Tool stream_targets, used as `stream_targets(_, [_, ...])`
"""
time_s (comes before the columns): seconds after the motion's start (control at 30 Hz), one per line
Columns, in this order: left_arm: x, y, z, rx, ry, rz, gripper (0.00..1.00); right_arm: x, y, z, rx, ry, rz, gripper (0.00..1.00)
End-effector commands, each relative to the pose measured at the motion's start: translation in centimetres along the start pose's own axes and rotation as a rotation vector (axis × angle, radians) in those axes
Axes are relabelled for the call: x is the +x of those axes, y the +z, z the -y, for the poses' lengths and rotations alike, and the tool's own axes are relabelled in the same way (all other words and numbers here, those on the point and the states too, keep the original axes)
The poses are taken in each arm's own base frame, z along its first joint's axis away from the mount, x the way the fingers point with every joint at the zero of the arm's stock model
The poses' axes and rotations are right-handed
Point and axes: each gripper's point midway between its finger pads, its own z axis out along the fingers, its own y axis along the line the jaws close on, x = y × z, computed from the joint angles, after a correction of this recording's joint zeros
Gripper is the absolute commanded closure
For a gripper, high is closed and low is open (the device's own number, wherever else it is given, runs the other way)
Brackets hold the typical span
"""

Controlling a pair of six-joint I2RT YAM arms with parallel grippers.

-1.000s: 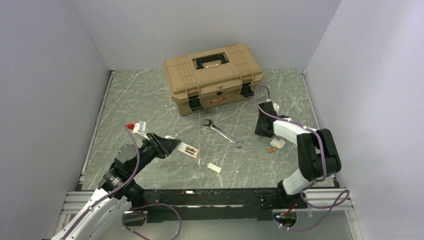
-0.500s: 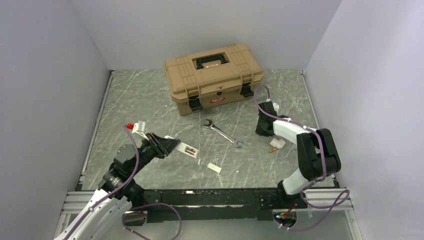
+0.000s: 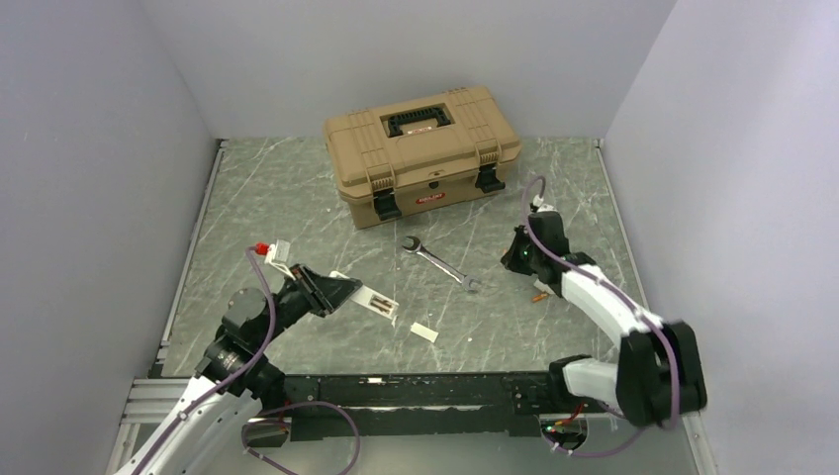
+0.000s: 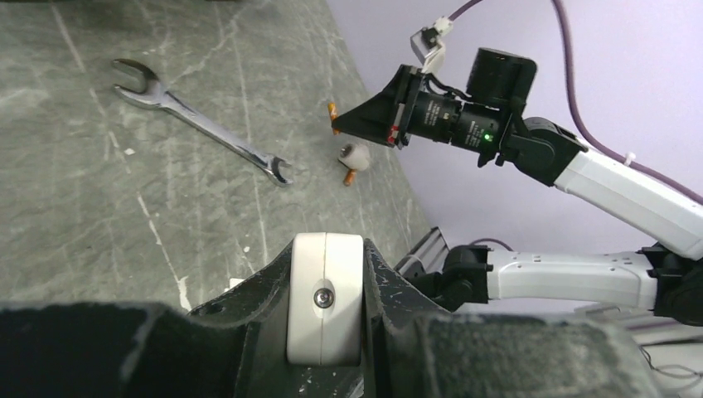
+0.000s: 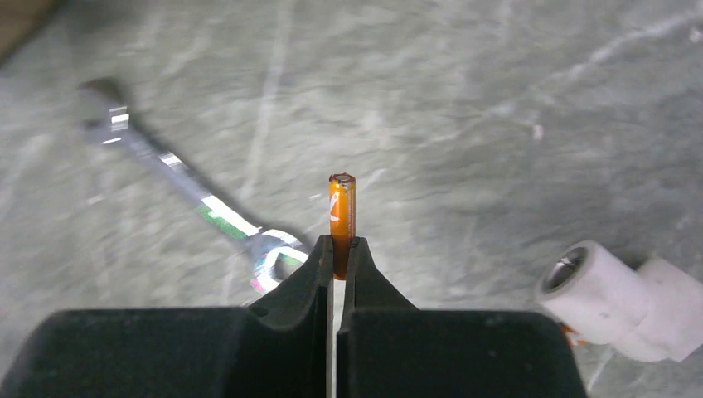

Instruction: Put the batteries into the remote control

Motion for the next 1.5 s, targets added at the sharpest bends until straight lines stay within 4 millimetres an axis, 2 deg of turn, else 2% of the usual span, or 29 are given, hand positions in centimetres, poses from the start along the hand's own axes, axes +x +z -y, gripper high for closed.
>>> stream_targets(0.0, [-0.2,-0.3,3.5,0.2,0.056,-0.003,1.0,-1.9,-4.8,-5.8,-0.34,-0.071,0.125,1.0])
stream_targets(0.1, [0.5,-0.4,4.4,0.268,0.058,-0.038,1.0,-1.1,-8.4,-8.7,-0.481,-0.163,0.173,1.0])
stream_targets(0.23, [2.0,-0.5,5.3,0.373,0.024,-0.105,1.0,0.5,-12.3,-11.7,-0.563,-0.293,0.223,1.0])
stream_targets(0.37, [3.1,-0.6,5.8,0.435,0.0,-0.16,1.0,3.1,-15.0,-14.5,-0.659,-0.379,0.193,1.0])
stream_targets(0.67, [4.1,-0.8,5.2,0.435,-0.005,-0.202,1.0,6.6,-19.7,-18.4,-0.841,-0.477,0.17,1.0])
stream_targets(0.9, [4.7,-0.7,4.6,0.426,-0.015,-0.22,1.0,8.6,-21.1,-20.8,-0.867,-0.583,0.135,1.0])
stream_targets(1.03, [4.9,-0.3,3.8,0.374,-0.03,-0.228,1.0,8.5,-22.0,-22.1,-0.871,-0.616,0.177,1.0])
stream_targets(1.13, [5.0,0.0,3.0,0.321,-0.042,-0.235,1.0,9.2,-22.6,-22.7,-0.902,-0.65,0.154,1.0])
stream_targets(1.27, [5.5,0.4,1.6,0.251,-0.08,-0.257,1.0,10.6,-22.4,-23.4,-0.901,-0.725,0.082,1.0])
stream_targets(1.47, [6.0,0.5,1.0,0.232,-0.117,-0.273,1.0,12.8,-22.0,-24.0,-0.897,-0.787,-0.044,1.0])
